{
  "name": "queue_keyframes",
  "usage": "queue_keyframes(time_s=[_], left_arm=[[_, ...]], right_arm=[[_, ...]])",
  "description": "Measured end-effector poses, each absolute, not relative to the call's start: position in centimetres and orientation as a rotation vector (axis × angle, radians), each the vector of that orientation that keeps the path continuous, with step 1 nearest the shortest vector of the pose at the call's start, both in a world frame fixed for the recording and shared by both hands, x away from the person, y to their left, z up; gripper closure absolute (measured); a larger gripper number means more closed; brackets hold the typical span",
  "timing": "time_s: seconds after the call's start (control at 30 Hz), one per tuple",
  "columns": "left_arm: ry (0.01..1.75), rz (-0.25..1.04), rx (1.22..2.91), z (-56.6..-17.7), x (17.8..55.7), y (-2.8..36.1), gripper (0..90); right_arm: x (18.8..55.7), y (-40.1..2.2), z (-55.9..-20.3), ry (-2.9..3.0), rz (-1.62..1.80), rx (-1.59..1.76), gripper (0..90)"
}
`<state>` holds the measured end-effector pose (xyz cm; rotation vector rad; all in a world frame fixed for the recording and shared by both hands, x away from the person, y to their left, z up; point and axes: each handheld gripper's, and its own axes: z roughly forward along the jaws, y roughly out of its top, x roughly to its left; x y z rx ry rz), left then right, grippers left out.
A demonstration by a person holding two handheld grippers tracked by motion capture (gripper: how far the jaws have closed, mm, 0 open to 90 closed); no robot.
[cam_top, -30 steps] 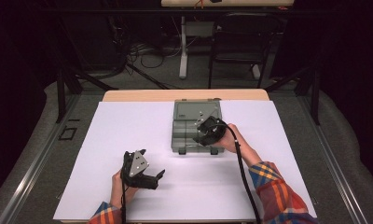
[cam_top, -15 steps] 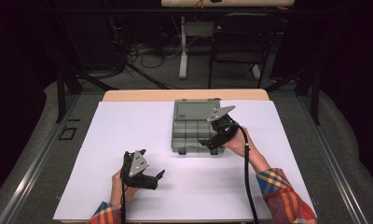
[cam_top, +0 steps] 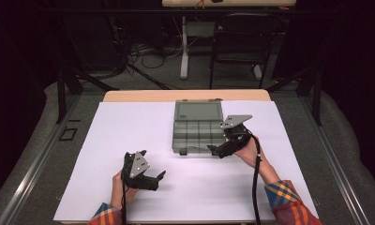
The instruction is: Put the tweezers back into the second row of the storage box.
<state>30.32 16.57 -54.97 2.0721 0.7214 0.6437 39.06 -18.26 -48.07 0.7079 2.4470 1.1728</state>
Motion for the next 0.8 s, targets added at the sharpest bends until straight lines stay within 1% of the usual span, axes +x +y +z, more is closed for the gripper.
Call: queue_keyframes(time_s=[0.57,0.8], left_arm=[[0.72,0.647,2.075,-55.0,30.2,16.2,0.0],[0.716,0.644,2.081,-55.0,30.1,16.1,0.0]], right_arm=[[36.6,-21.0,-49.8,2.371,1.233,0.768,0.0],[36.2,-21.5,-50.3,2.361,1.239,0.788,0.0]])
